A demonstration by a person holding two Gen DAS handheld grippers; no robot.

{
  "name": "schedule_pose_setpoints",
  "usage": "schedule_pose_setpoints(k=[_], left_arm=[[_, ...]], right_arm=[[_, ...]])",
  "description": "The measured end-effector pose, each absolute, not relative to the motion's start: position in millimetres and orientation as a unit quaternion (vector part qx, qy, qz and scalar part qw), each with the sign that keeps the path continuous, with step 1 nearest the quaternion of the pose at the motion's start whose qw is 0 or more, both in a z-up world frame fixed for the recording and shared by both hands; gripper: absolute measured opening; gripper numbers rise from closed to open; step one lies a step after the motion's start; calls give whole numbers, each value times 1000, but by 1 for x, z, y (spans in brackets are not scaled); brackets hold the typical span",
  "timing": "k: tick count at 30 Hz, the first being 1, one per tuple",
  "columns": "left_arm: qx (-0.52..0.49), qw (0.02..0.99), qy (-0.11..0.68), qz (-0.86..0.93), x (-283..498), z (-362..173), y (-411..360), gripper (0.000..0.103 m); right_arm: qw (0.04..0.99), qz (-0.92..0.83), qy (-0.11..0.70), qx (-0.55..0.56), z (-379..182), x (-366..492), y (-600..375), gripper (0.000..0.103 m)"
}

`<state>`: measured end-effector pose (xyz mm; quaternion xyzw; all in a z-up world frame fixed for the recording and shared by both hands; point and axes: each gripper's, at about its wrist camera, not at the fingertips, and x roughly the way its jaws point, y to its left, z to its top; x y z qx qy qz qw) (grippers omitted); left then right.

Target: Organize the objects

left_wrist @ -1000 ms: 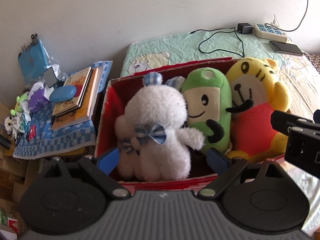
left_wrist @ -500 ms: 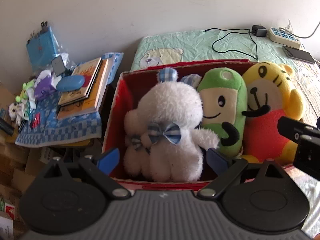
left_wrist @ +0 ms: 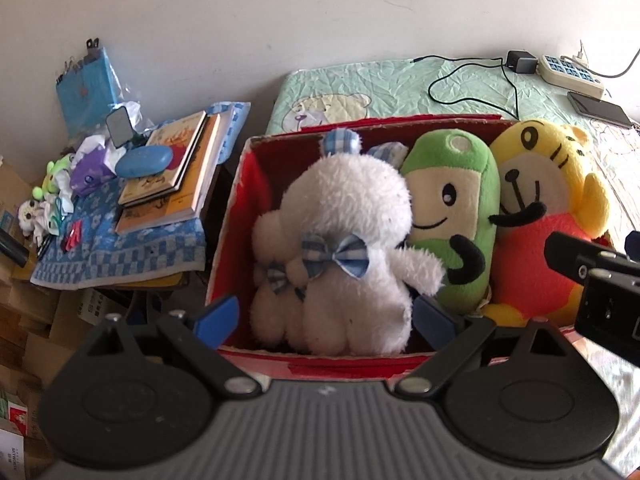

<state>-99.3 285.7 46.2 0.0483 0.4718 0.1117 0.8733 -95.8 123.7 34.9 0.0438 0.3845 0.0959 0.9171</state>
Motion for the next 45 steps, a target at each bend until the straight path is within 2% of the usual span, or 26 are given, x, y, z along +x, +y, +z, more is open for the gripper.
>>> schedule_pose_setpoints(k=[17, 45], left_arm=[[48, 877, 467, 106, -107, 47, 286, 94], [36, 876, 470, 100, -102, 41, 292, 94]], right_arm=[[922, 89, 374, 47, 36, -106, 125, 75], [911, 85, 401, 52, 27, -86, 131, 76]])
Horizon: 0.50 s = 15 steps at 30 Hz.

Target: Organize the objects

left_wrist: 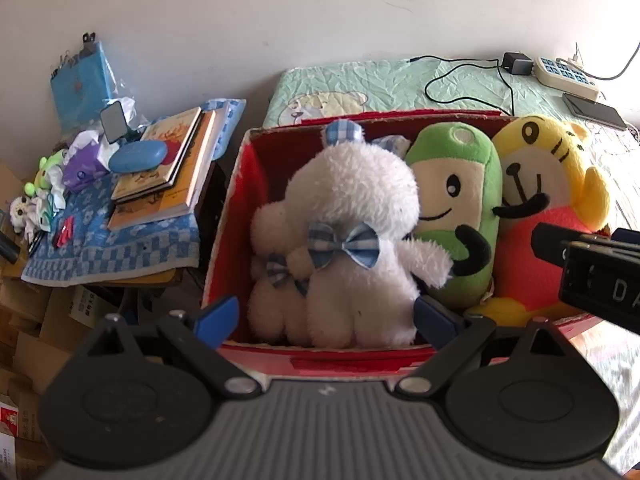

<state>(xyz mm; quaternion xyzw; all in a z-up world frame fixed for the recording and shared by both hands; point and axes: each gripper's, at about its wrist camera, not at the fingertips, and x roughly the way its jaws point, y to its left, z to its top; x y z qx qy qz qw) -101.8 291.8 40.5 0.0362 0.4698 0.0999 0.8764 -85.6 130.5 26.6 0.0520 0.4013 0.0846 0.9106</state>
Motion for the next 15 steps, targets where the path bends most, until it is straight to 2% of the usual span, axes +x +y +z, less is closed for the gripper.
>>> schedule_pose_setpoints(k=[15], left_arm=[[33, 879, 466, 97, -101, 39, 291, 94]], right_arm=[[909, 86, 404, 56, 24, -85, 128, 76]])
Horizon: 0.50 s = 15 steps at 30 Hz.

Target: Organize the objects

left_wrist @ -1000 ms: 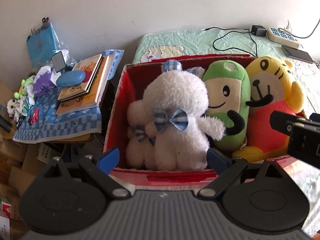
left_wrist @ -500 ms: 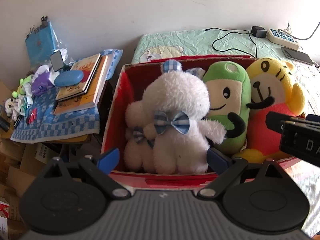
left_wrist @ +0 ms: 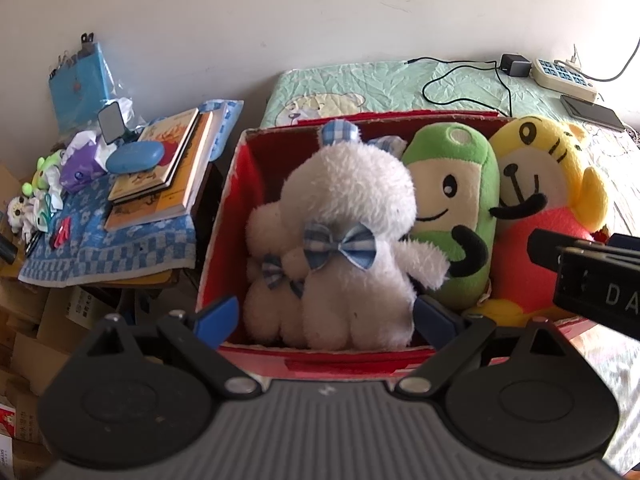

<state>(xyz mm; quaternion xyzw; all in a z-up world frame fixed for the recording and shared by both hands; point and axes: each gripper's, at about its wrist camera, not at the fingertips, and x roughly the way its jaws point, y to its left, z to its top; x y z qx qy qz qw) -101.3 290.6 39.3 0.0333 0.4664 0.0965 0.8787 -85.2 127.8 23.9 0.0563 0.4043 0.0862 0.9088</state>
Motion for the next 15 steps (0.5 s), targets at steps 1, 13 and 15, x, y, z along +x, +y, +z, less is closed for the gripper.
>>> schedule_pose_setpoints(k=[1, 13, 15], left_arm=[[33, 879, 466, 96, -102, 39, 291, 94], [34, 881, 463, 94, -102, 40, 290, 94], [33, 881, 464, 92, -102, 39, 290, 94]], right_arm=[[909, 85, 404, 56, 24, -86, 128, 76], [910, 82, 402, 60, 23, -88, 125, 76], [910, 81, 401, 60, 24, -89, 125, 76]])
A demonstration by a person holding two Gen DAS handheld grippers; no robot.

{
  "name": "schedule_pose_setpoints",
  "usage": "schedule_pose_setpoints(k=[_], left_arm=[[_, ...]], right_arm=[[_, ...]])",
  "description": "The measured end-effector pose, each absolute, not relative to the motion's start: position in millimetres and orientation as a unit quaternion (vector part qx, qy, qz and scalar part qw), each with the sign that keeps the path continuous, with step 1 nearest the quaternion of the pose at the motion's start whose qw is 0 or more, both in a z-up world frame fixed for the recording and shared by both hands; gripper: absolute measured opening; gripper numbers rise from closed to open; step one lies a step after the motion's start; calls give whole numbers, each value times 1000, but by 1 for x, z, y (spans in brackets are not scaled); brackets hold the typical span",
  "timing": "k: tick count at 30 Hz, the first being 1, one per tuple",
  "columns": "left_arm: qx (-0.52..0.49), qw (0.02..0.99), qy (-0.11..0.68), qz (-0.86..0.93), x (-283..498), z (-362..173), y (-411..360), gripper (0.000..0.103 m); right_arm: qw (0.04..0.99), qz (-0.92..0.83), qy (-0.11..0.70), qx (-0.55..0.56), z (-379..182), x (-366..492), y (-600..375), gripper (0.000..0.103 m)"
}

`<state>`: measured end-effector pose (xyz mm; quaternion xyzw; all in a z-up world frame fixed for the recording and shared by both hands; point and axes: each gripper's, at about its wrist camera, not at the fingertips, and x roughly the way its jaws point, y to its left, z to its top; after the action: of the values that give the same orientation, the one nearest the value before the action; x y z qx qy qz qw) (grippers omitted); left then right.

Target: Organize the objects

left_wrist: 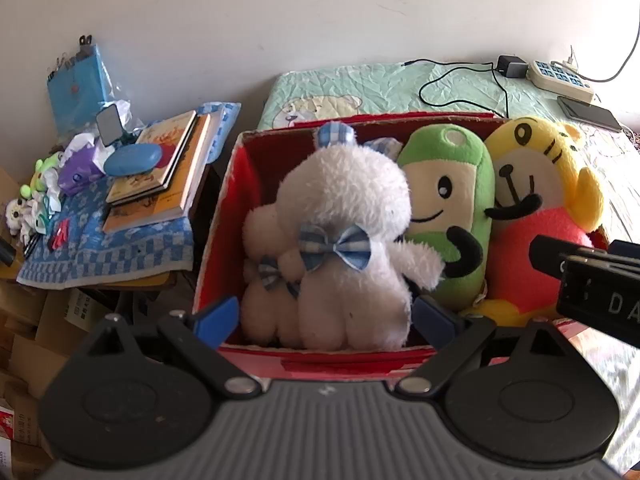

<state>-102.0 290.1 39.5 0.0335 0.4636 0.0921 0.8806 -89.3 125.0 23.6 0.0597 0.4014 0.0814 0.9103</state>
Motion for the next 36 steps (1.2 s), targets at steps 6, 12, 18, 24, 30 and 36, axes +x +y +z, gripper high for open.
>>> schedule_pose_setpoints(k=[6, 12, 18, 24, 30, 36], left_arm=[[36, 881, 463, 88, -103, 39, 289, 94], [37, 882, 462, 87, -102, 39, 290, 94], [40, 883, 459, 86, -103, 40, 289, 94], [39, 883, 460, 87, -101, 39, 290, 94], [40, 884, 459, 85, -99, 39, 291, 94], [41, 884, 458, 83, -96, 39, 293, 94]], right_arm=[[911, 79, 400, 59, 24, -91, 126, 76], [913, 77, 398, 56, 24, -92, 127, 76], [913, 76, 396, 57, 25, -92, 127, 76], [913, 76, 396, 56, 25, -92, 128, 76], [913, 76, 396, 55, 26, -90, 129, 76], [913, 75, 397, 54, 26, -88, 131, 76]])
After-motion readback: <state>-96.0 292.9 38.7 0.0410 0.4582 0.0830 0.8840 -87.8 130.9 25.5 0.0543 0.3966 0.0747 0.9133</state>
